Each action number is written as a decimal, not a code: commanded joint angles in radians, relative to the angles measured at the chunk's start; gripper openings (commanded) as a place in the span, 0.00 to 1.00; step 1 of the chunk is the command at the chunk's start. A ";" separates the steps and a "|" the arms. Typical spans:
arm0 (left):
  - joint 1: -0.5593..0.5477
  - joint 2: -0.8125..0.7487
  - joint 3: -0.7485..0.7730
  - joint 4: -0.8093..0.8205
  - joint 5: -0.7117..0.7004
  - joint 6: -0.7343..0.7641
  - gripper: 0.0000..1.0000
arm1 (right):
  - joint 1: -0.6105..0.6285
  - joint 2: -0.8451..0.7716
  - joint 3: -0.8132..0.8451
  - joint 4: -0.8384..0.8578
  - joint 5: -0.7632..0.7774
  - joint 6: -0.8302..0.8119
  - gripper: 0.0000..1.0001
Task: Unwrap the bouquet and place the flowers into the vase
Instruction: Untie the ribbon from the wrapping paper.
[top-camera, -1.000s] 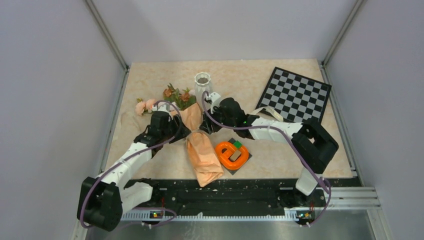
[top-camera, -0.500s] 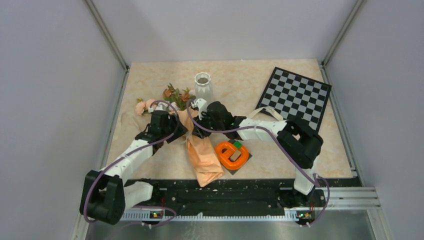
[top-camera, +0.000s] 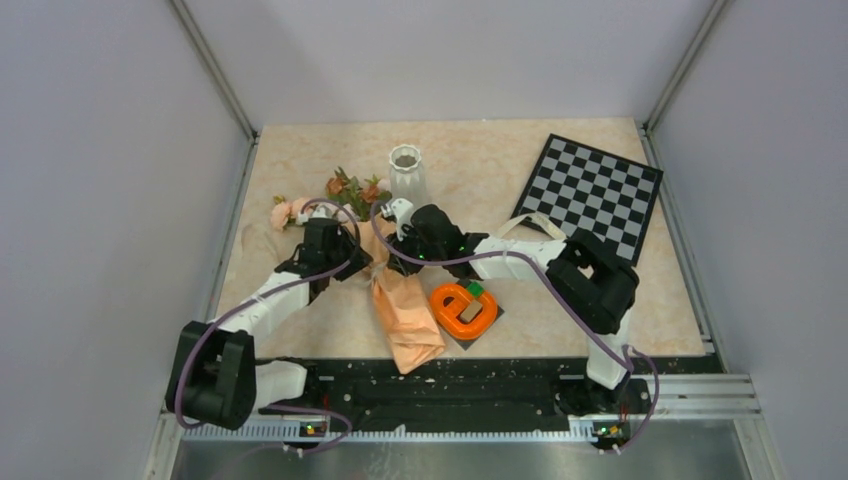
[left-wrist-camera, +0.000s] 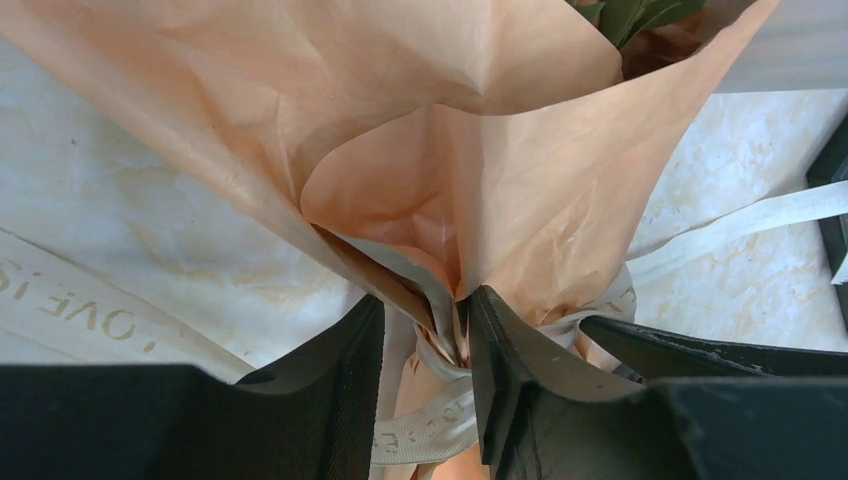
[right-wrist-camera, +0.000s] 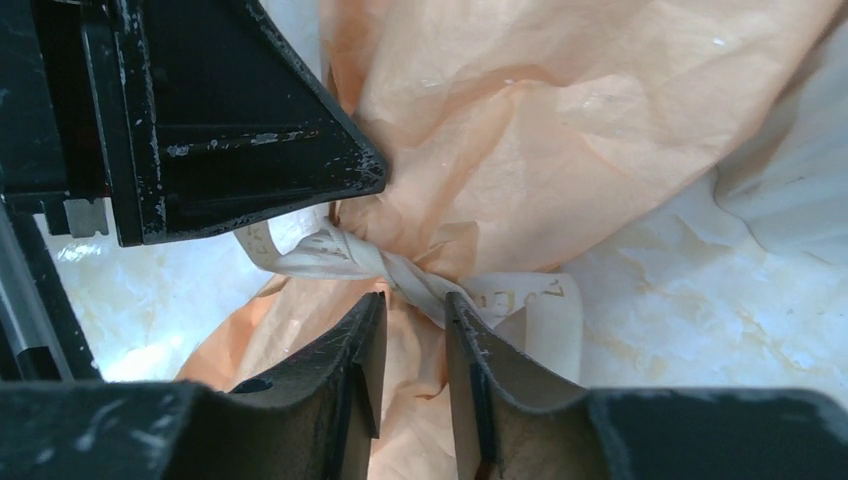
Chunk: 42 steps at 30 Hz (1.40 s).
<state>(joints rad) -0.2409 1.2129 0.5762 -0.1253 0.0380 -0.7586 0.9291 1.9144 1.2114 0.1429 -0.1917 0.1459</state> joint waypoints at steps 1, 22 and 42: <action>0.006 0.033 0.024 0.058 -0.006 0.011 0.37 | 0.011 0.025 0.033 0.046 0.064 -0.027 0.28; 0.009 0.049 0.024 0.033 -0.028 0.045 0.00 | 0.027 -0.058 -0.049 0.124 0.182 0.062 0.00; 0.047 0.027 0.001 0.002 -0.071 0.072 0.00 | -0.035 -0.128 -0.282 0.191 0.252 0.328 0.00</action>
<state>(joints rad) -0.2096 1.2552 0.5762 -0.1051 0.0093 -0.7116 0.9131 1.8019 0.9417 0.2798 0.0635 0.4168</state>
